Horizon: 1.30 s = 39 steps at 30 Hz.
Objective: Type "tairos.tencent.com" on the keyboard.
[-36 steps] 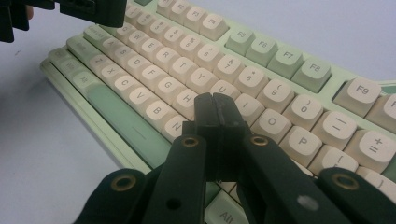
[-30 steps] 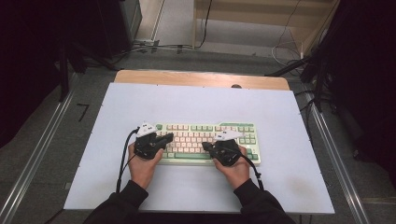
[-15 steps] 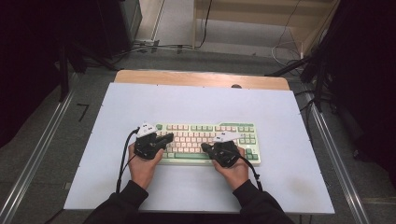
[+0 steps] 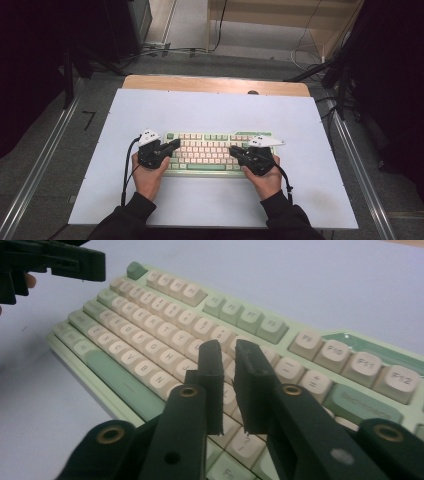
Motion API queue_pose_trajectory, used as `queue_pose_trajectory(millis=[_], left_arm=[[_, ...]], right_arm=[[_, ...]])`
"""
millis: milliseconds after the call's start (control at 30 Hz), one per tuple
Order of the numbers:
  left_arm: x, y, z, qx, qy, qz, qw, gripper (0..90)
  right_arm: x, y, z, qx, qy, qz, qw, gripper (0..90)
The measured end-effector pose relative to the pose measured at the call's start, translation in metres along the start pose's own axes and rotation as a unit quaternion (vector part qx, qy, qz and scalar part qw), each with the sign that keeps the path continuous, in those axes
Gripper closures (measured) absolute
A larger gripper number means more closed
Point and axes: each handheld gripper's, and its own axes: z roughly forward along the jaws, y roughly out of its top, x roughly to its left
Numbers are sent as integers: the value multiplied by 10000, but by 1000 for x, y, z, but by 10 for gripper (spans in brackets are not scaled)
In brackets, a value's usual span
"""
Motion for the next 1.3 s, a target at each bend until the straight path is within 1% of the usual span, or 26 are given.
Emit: queue_pose_trajectory(millis=[33,67,100,133,233,300,400,433,600,667,733,867,933,1067,1167,1300], left_arm=[[0,0,-1,-40,26,-15,10000,891],[1,1,-2,-44,54,-21,10000,846],[2,1,-2,-54,66,-42,10000,831],[2,1,-3,-73,96,-50,9999,812],[4,1,-7,-121,104,-89,9998,752],[5,1,-9,-94,188,-90,9997,684],[6,1,-13,-100,254,-100,9996,627],[6,1,-13,-107,283,-83,9995,594],[3,0,-17,-123,361,-9,9993,508],[2,-1,-19,-163,396,-12,9991,476],[2,-1,-20,-152,422,34,9990,457],[3,-1,-22,-156,456,45,9988,427],[3,-2,-23,-142,465,52,9988,426],[3,-3,-24,-125,516,68,9986,405],[3,-4,-24,-96,483,68,9988,400],[2,-4,-26,-93,513,79,9986,383]], right_arm=[[-2,0,-2,-17,-6,47,10000,764],[-5,-1,-4,-29,-4,88,10000,739],[-7,-1,-5,-38,-10,113,9999,729],[-8,-2,-7,-44,-21,120,9999,722],[-13,-4,-11,-87,-37,157,9998,655],[-15,-6,-15,-138,-88,163,9997,615],[-19,-7,-20,-208,-147,179,9995,560],[-20,-7,-22,-214,-153,209,9994,551],[-27,-10,-30,-269,-263,282,9989,467],[-30,-12,-34,-297,-326,319,9985,444],[-32,-13,-37,-319,-386,340,9982,422],[-37,-15,-41,-316,-437,393,9978,400],[-38,-16,-42,-322,-470,402,9976,392],[-41,-18,-44,-294,-477,427,9975,376],[-41,-18,-45,-294,-484,442,9974,360],[-43,-19,-47,-350,-500,446,9971,356]])
